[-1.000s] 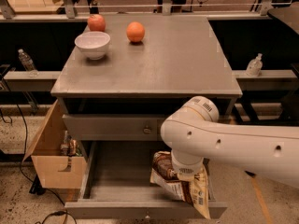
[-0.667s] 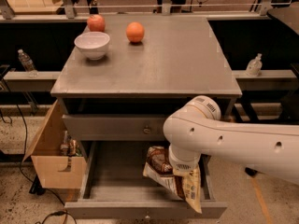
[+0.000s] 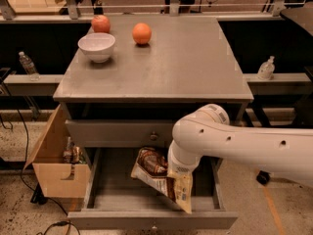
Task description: Place brown chip bag into middle drawer
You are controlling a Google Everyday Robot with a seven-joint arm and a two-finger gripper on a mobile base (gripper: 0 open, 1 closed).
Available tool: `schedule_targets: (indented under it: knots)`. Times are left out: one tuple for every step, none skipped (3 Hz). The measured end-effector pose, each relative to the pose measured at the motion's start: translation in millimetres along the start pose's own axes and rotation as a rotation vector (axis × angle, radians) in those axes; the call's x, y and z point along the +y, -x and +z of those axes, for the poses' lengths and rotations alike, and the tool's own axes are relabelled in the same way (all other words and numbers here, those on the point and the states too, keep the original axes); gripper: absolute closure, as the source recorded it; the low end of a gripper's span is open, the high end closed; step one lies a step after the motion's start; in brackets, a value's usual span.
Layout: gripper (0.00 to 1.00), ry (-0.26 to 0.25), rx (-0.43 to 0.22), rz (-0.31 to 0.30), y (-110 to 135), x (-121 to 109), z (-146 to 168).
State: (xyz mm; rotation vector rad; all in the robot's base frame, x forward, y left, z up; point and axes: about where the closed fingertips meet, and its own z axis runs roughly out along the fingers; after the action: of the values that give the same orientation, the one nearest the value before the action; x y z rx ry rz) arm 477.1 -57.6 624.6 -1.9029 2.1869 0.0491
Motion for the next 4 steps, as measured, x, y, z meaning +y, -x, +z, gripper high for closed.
schedule_targets:
  knots:
    - [1.00, 0.012, -0.026, -0.021, 15, -10, 29]
    - [1.00, 0.021, -0.041, -0.011, 22, -23, 58]
    - [0.83, 0.025, -0.040, -0.012, 21, -21, 60]
    - [0.59, 0.026, -0.040, -0.013, 21, -21, 60]
